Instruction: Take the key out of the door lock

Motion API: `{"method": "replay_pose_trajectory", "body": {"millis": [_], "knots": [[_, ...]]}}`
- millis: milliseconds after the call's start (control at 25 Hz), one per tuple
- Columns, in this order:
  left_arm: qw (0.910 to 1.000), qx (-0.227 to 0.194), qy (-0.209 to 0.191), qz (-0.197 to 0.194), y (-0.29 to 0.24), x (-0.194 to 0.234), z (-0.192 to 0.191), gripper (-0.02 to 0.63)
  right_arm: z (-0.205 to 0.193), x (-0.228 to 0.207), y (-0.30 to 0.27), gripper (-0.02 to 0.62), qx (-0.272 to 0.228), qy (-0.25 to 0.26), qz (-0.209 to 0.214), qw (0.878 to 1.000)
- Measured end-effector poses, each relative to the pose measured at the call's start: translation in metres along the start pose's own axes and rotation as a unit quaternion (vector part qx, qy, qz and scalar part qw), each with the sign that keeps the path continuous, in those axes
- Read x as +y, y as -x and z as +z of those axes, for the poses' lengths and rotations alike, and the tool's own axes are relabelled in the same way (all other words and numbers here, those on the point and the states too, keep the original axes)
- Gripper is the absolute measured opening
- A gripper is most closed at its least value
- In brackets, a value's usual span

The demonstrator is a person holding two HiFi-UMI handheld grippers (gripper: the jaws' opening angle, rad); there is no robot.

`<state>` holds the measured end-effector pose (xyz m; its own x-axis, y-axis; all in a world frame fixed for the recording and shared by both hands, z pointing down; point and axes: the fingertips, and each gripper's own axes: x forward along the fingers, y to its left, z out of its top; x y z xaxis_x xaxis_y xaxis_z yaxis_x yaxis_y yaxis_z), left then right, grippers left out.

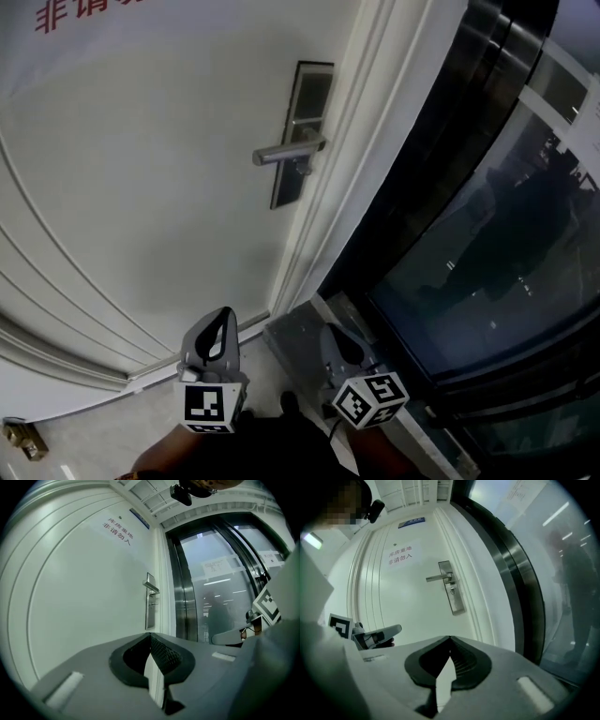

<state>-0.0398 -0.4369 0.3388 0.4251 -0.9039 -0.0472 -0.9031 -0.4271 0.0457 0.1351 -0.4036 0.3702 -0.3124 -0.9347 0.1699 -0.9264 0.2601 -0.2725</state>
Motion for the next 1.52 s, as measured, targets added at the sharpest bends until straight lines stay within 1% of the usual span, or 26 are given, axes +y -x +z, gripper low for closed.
{"method": "replay_pose_trajectory", "body": {"millis": [120, 240, 320, 440, 480, 560, 640, 680, 760, 840, 960, 1080, 1160, 1240, 1360, 1520], "knots": [[0.9997, 0.006, 0.0, 0.025, -0.017, 0.007, 0.004, 0.018, 0.021, -0.001, -0.028, -0.009, 0.0, -0.035, 0.043, 0.998], [0.9985, 0.004, 0.002, 0.054, -0.034, 0.018, 0.011, 0.018, 0.048, -0.001, -0.059, -0.009, -0.006, -0.095, 0.095, 0.991], [0.9972, 0.0, 0.002, 0.074, -0.045, 0.024, 0.019, 0.018, 0.069, -0.003, -0.08, -0.009, -0.012, -0.144, 0.135, 0.98], [0.9952, 0.001, -0.004, 0.097, -0.065, 0.027, 0.03, 0.018, 0.108, -0.002, -0.112, -0.009, -0.017, -0.205, 0.193, 0.96], [0.9944, 0.002, -0.006, 0.105, -0.072, 0.028, 0.034, 0.018, 0.119, -0.003, -0.122, -0.009, -0.016, -0.224, 0.206, 0.953], [0.9922, 0.004, -0.008, 0.124, -0.083, 0.031, 0.041, 0.018, 0.135, -0.01, -0.141, -0.009, -0.009, -0.27, 0.212, 0.939], [0.9899, 0.004, -0.009, 0.141, -0.092, 0.033, 0.048, 0.018, 0.148, -0.012, -0.157, -0.009, -0.005, -0.317, 0.218, 0.923], [0.9888, 0.003, -0.008, 0.149, -0.096, 0.034, 0.051, 0.018, 0.154, -0.012, -0.164, 0.008, -0.003, -0.337, 0.224, 0.914], [0.9868, 0.0, -0.008, 0.162, -0.103, 0.036, 0.057, 0.02, 0.162, -0.012, -0.177, 0.026, 0.002, -0.367, 0.24, 0.899], [0.985, -0.001, -0.011, 0.172, -0.109, 0.038, 0.062, 0.02, 0.165, -0.012, -0.189, 0.029, 0.011, -0.385, 0.247, 0.889], [0.9827, 0.001, -0.014, 0.185, -0.116, 0.04, 0.067, 0.029, 0.166, -0.013, -0.203, 0.032, 0.026, -0.407, 0.248, 0.879], [0.9807, 0.003, -0.021, 0.194, -0.123, 0.04, 0.071, 0.031, 0.172, -0.009, -0.211, 0.032, 0.032, -0.423, 0.258, 0.868], [0.9796, 0.005, -0.025, 0.199, -0.125, 0.04, 0.072, 0.031, 0.174, -0.007, -0.211, 0.017, 0.032, -0.428, 0.265, 0.864], [0.9787, 0.007, -0.026, 0.204, -0.126, 0.04, 0.071, 0.031, 0.174, -0.006, -0.21, 0.02, 0.035, -0.434, 0.272, 0.858], [0.9775, 0.012, -0.024, 0.209, -0.127, 0.041, 0.067, 0.031, 0.173, -0.007, -0.211, 0.02, 0.04, -0.443, 0.276, 0.852], [0.9769, 0.015, -0.021, 0.212, -0.127, 0.042, 0.066, 0.031, 0.173, -0.006, -0.209, 0.021, 0.041, -0.45, 0.277, 0.848]]}}
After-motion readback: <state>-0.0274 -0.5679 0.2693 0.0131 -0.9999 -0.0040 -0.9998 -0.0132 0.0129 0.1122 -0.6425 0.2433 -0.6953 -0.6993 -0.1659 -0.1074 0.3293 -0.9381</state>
